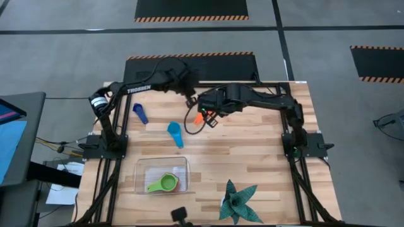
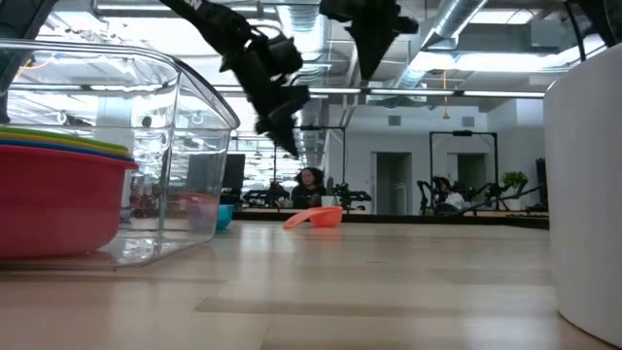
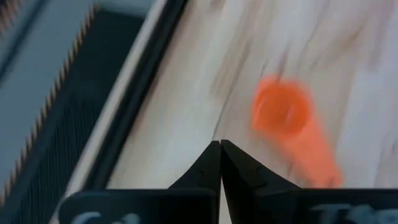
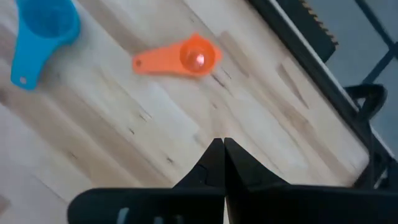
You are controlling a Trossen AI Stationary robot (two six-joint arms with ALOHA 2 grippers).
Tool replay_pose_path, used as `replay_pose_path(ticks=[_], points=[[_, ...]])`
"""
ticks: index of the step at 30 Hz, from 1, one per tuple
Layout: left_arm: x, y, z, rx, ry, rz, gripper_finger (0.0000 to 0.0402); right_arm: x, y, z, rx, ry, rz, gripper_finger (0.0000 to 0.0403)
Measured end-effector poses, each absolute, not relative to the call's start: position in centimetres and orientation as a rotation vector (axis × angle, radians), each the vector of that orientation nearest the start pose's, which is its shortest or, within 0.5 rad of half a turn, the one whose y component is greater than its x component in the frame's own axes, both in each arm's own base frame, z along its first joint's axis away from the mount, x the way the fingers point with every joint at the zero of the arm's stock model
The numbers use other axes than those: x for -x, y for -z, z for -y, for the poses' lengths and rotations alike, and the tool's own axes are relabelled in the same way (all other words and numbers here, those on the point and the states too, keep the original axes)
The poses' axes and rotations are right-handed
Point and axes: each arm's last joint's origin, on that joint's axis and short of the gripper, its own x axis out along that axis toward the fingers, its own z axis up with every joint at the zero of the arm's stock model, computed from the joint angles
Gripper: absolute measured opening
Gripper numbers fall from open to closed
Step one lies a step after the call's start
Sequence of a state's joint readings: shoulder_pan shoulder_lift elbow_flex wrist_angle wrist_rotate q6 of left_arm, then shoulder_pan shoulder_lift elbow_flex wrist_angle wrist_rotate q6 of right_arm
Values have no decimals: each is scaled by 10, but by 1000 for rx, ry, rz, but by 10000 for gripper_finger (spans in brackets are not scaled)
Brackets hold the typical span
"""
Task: Nest measuring cups in basket
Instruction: Adjust the measuring cups
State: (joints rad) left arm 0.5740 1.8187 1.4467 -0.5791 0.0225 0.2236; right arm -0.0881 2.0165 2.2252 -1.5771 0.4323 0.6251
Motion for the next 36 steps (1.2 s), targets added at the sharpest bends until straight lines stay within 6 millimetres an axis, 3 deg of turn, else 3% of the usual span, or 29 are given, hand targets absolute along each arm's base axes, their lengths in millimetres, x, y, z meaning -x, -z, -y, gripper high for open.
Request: replay_pose_path(ticks=[4, 9, 15, 28, 33, 36], points=[[-346, -250, -210, 41, -376, -839, 0, -365, -365, 40, -323, 846, -1109, 9], [-354, -229, -213, 159, -328, -899, 0, -327, -386, 25, -338, 949, -1015, 9], [-377, -206, -211, 207, -328, -948, 0, -274, -393, 20, -427, 1010, -911, 9], [-438, -189, -208, 292, -405, -1055, 0, -202, -344, 10, -590, 812, -817, 8], [-439, -168, -197, 349, -424, -1233, 0, -181, -337, -3, -597, 711, -782, 11], [-432, -160, -180, 409, -399, -1381, 0, -170, -338, -10, -586, 659, -770, 13]])
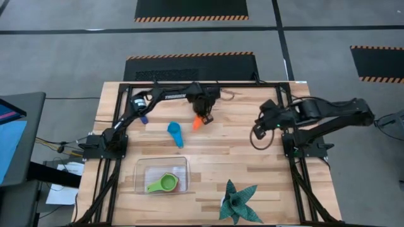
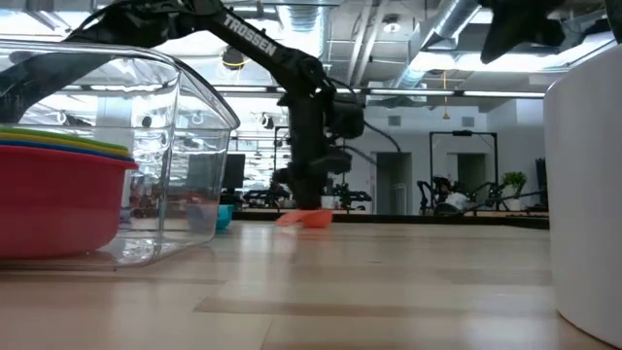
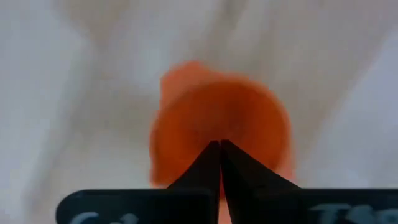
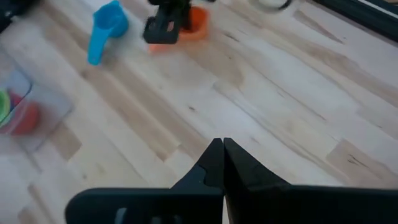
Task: Nest measuring cups in basket
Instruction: Adjust the measuring cups
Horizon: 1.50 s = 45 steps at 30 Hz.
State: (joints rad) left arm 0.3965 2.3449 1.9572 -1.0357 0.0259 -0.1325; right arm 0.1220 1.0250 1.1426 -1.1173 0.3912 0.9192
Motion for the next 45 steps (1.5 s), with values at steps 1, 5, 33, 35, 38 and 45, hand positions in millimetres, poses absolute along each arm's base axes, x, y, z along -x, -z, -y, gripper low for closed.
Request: replay_pose_path(ticks=[1, 5, 33, 35, 38, 45], points=[[-430, -158, -172, 417, -391, -1439, 0, -167, -339, -12, -582, 645, -770, 13], [-428, -162, -134, 395, -351, -1585, 0, -156, -345, -18, -569, 580, -742, 13], [-195, -244, -112, 286, -989, -1385, 0, -208, -343, -41, -565, 557, -527, 18], [-178, -232, -122, 356, -1074, -1331, 0, -216, -343, -38, -588, 568, -494, 17], [-163, -221, -136, 421, -1174, -1314, 0, -230, -342, -33, -633, 570, -448, 14], [-148, -191, -175, 539, -1249, -1419, 0, -255, -340, -24, -695, 518, -391, 18]])
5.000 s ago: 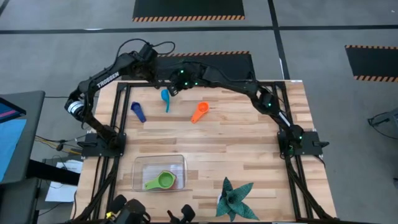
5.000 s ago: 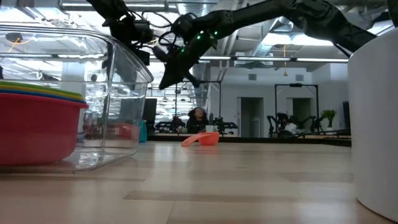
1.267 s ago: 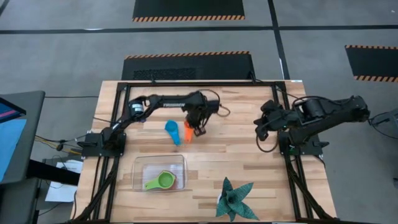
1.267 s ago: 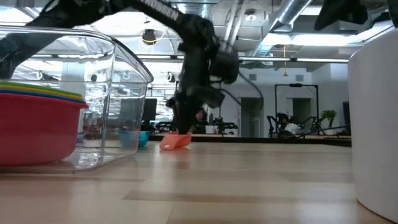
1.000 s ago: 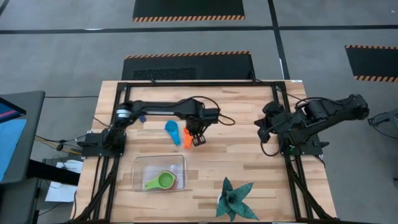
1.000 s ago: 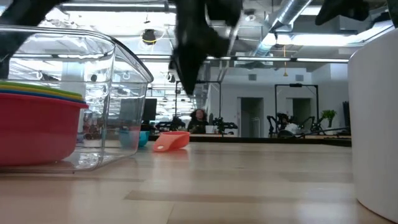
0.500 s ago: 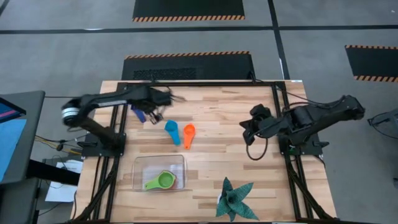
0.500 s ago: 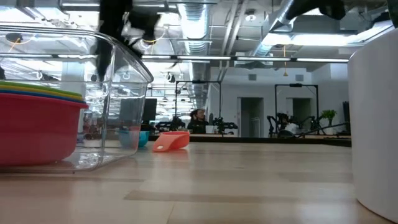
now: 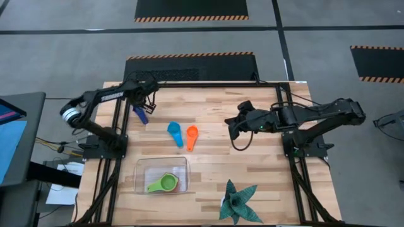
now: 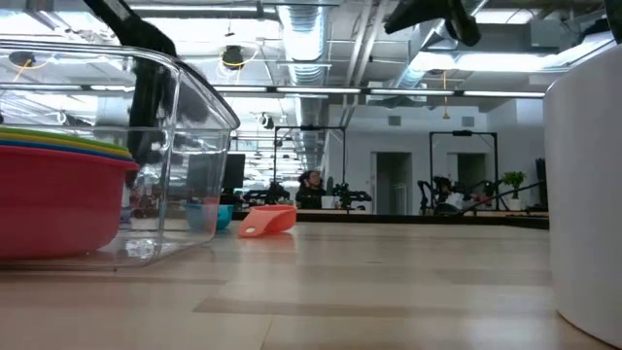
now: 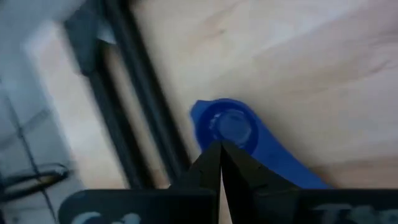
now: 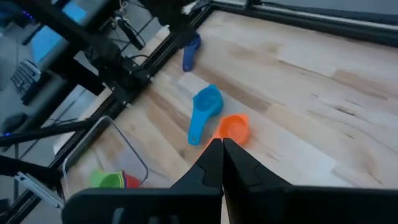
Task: Nest measuring cups in basket
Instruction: Adjust the measuring cups
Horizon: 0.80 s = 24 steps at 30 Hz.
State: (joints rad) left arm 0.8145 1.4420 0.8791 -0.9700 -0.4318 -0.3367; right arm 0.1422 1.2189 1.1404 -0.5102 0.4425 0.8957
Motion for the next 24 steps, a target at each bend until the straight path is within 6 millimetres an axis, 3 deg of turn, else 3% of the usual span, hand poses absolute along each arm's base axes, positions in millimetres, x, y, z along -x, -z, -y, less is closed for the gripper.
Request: replay_pose_path(ticks=[6, 12, 19, 24], points=[[-145, -155, -189, 668, -1187, -1620, 0, -258, -338, -26, -701, 489, -399, 15], [-160, -141, -178, 751, -1011, -1670, 0, -256, -338, -29, -690, 484, -417, 17], [-189, -147, -136, 832, -767, -1690, 0, -255, -336, -29, -673, 455, -463, 17], [-202, -169, -93, 831, -647, -1665, 0, -253, -334, -30, -664, 430, -512, 17]])
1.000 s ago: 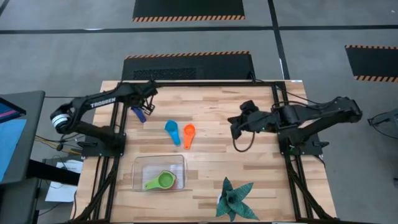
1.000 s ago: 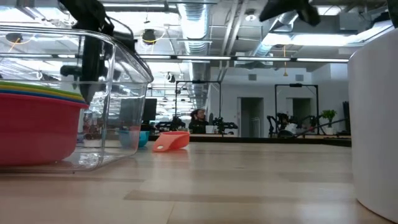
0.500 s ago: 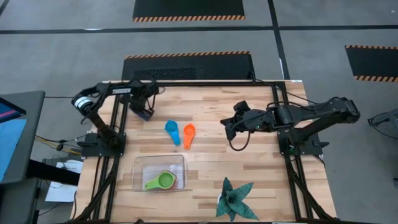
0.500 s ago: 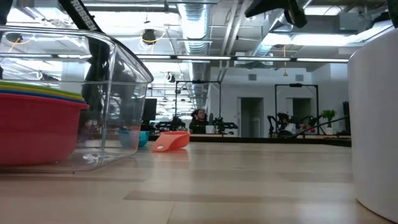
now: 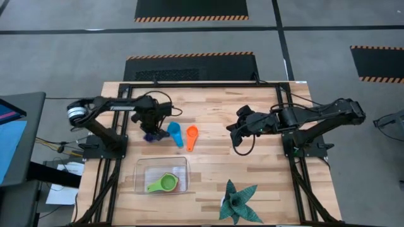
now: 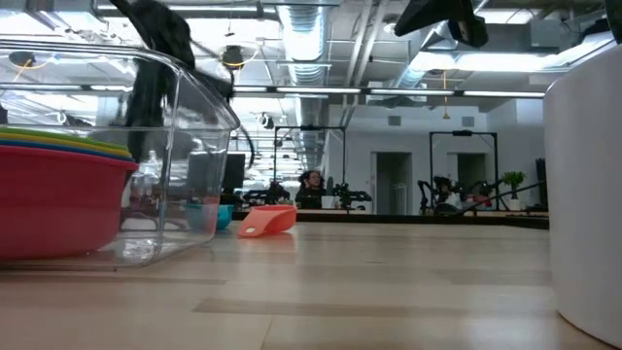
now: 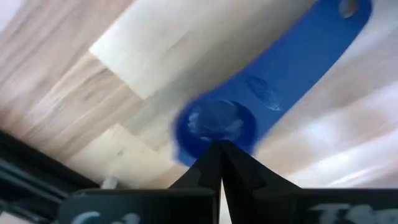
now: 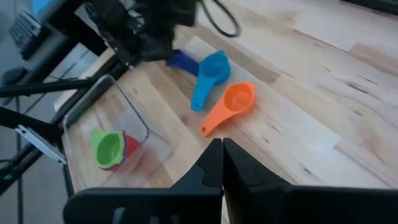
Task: Nest measuring cups in basket
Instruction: Adjust the measuring cups
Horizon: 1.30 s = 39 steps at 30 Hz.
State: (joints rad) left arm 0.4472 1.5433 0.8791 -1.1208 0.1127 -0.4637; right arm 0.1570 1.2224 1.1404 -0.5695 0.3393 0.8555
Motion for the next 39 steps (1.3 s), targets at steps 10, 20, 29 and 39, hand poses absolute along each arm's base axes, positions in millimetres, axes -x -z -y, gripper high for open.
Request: replay_pose_path(ticks=[10, 20, 29, 39], points=[[-192, -243, -72, 834, -780, -1342, 0, -251, -331, -30, -606, 426, -549, 16], [-208, -243, -77, 573, -935, -1263, 0, -251, -331, -31, -590, 420, -561, 21], [-242, -185, -86, 472, -871, -1517, 0, -249, -331, -43, -579, 379, -571, 17], [-256, -164, -64, 459, -669, -1642, 0, -246, -330, -51, -563, 351, -592, 16]])
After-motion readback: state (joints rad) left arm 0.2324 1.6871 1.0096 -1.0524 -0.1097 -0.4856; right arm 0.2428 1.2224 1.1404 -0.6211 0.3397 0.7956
